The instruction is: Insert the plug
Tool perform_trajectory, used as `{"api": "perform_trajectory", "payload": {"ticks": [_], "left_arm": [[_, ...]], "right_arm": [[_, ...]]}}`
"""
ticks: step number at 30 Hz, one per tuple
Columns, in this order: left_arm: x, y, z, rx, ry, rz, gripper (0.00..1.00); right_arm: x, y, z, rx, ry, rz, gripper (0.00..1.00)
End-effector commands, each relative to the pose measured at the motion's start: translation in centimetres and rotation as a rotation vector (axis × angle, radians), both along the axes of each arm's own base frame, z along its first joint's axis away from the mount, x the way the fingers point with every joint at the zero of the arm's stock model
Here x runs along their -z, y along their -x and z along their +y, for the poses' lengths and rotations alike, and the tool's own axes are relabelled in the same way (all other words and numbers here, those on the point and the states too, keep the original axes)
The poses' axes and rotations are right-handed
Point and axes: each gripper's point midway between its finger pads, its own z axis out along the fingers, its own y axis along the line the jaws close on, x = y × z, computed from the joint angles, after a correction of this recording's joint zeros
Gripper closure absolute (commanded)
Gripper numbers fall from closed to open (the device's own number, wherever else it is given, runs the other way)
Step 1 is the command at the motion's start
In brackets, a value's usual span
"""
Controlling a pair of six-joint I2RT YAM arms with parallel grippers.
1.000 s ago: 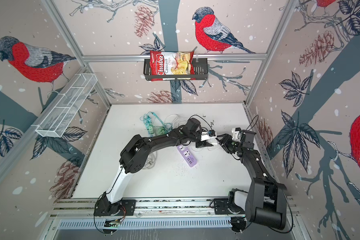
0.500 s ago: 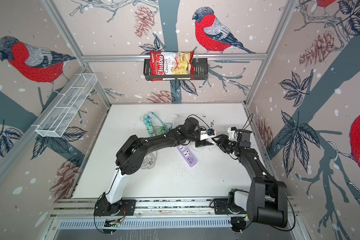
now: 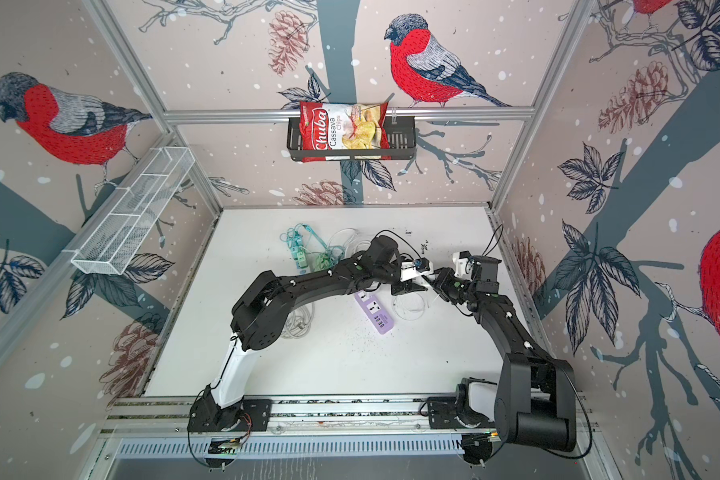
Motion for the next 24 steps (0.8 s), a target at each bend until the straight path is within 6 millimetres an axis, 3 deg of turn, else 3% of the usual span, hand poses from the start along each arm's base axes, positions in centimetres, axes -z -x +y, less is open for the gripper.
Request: {"api": "perform_trajectory", "payload": {"ticks": [1,6,9,11,15,24], "left_arm": [[-2.2,0.7,-0.8,0.036,0.063,-0.04,0.89],[-2.5,1.1,-0.9,0.038,0.072,-0.045,0.89],[-2.9,1.1,-0.7,0.026,0.08,-0.057,0.83],[-3.1,1.2,-0.3,0.024,0.083,-0.065,0.77],[-3.5,1.7,0.3,0.03,0.087,-0.075,0.51],[-6.1,4.4,2.5,0.094,0.13,-0.11,0.34]], "right_arm": [[-0.7,-0.5,0.4,-0.014,-0.012,-0.034,0.67],[-0.2,-0.5,0.4,-0.013,0.005,-0.023,0.86],[0.0,-0.6,0.0,0.004,0.036,-0.017,0.95],[-0.2,-0.6,-0.1,0.008,0.051,-0.021,0.98],[-0.2,-0.7,-0.6,0.024,0.087,-0.025,0.99],[-1.2,-0.6,-1.1,0.017,0.124,-0.056,1.0]]}}
